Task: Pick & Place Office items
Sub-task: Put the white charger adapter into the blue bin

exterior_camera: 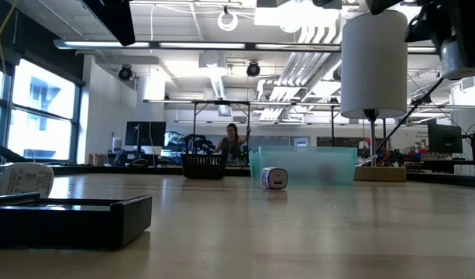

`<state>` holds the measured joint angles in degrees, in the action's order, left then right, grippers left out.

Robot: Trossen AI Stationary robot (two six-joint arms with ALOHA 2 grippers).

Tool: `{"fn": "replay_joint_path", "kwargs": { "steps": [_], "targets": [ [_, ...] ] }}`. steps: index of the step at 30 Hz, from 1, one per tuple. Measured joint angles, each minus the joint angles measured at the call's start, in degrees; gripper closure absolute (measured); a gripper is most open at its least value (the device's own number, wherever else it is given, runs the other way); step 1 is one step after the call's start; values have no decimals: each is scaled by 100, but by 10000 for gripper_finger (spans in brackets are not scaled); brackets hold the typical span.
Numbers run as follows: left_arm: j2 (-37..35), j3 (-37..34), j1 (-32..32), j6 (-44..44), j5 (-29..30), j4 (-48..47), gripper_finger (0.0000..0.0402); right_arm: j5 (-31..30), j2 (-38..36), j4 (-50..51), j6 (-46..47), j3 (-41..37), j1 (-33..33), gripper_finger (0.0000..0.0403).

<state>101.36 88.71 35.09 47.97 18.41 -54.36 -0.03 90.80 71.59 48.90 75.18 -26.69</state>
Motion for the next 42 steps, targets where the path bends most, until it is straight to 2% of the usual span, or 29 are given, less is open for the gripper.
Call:
{"fn": "replay_joint_path", "kwargs": {
  "steps": [20, 42],
  "targets": [
    [0, 0, 35, 4, -39, -4, 160, 35, 0, -30, -1340, 0, 1039, 282],
    [0, -2, 72, 277, -88, -21, 160, -4, 0, -289, -3315, 0, 2391, 282]
  ]
}}
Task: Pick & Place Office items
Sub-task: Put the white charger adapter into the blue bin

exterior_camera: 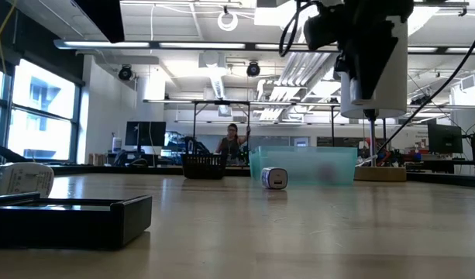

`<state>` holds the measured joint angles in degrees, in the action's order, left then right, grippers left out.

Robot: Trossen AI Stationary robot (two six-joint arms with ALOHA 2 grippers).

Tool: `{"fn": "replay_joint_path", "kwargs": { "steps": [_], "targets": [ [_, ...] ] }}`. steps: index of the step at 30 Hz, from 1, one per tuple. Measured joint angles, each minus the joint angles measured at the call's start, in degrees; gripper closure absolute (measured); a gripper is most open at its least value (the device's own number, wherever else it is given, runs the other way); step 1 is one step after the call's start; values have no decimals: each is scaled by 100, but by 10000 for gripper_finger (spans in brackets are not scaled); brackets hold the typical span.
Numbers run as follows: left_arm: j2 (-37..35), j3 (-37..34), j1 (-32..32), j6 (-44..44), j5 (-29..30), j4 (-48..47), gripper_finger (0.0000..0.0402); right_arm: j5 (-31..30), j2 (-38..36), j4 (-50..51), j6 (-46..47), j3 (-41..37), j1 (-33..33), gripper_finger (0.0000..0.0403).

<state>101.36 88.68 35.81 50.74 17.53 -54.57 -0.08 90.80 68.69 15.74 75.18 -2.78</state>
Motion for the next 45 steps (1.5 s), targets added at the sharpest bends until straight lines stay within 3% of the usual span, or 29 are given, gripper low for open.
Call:
{"fn": "replay_joint_path", "kwargs": {
  "steps": [30, 45],
  "targets": [
    [0, 0, -6, 184, 29, 17, 160, 26, 59, -643, -1536, 2, 1395, 282],
    [0, 0, -86, 184, 20, 19, 160, 57, 373, -1135, -2045, 4, 1756, 276]
  ]
}}
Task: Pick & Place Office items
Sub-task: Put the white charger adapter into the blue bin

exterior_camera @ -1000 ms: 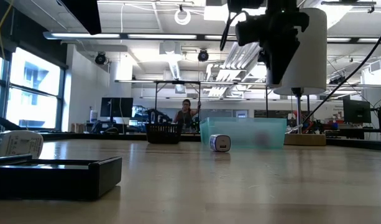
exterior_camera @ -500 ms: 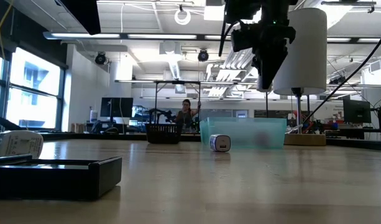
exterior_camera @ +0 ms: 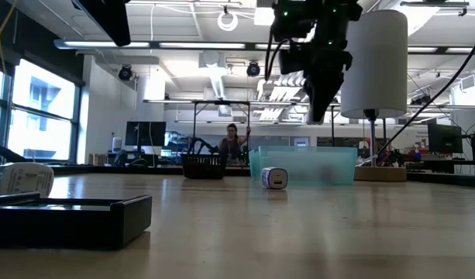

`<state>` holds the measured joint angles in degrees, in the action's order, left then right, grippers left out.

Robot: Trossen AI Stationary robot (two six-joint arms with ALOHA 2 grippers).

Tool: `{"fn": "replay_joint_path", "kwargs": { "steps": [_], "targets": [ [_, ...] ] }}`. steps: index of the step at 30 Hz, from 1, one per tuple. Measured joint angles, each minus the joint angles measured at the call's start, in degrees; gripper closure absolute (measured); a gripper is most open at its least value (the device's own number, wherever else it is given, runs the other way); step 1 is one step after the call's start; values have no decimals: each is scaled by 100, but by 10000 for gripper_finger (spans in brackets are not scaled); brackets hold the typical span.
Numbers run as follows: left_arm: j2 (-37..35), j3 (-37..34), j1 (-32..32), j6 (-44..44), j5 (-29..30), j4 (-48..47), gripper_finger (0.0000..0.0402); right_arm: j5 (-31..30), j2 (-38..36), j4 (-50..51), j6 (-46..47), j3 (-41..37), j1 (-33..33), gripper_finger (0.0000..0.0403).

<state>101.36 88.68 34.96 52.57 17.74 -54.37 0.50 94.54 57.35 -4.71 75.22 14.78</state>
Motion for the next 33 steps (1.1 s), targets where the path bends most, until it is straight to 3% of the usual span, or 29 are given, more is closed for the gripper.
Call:
{"fn": "replay_joint_path", "kwargs": {
  "steps": [33],
  "targets": [
    [0, 0, -32, 115, -35, -3, 160, 428, 1297, -946, -610, -2, 839, 273]
  ]
}}
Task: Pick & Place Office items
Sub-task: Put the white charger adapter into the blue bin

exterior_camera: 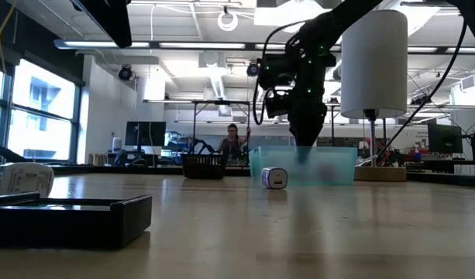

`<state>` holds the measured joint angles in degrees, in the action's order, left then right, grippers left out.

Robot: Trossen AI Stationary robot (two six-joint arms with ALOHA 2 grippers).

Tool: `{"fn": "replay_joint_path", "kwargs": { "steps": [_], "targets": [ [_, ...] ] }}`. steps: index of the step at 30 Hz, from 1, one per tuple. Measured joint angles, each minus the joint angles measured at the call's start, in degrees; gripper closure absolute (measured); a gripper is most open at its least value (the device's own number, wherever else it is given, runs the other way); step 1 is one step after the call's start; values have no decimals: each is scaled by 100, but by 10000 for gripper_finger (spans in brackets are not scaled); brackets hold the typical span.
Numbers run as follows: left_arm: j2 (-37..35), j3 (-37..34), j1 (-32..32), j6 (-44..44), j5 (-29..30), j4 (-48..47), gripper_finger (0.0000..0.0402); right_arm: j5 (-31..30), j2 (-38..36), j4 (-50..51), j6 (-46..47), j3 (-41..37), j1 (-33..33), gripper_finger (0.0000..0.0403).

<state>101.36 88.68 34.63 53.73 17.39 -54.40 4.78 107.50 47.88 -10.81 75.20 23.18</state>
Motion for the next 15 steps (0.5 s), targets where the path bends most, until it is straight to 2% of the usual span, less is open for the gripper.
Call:
{"fn": "replay_joint_path", "kwargs": {
  "steps": [8, 15],
  "targets": [
    [0, 0, 3, 267, -494, 1, 160, 90, 62, -82, 0, 0, 2, 273],
    [0, 0, -9, 335, -592, 18, 160, 122, 452, -53, 30, 0, -6, 272]
  ]
}}
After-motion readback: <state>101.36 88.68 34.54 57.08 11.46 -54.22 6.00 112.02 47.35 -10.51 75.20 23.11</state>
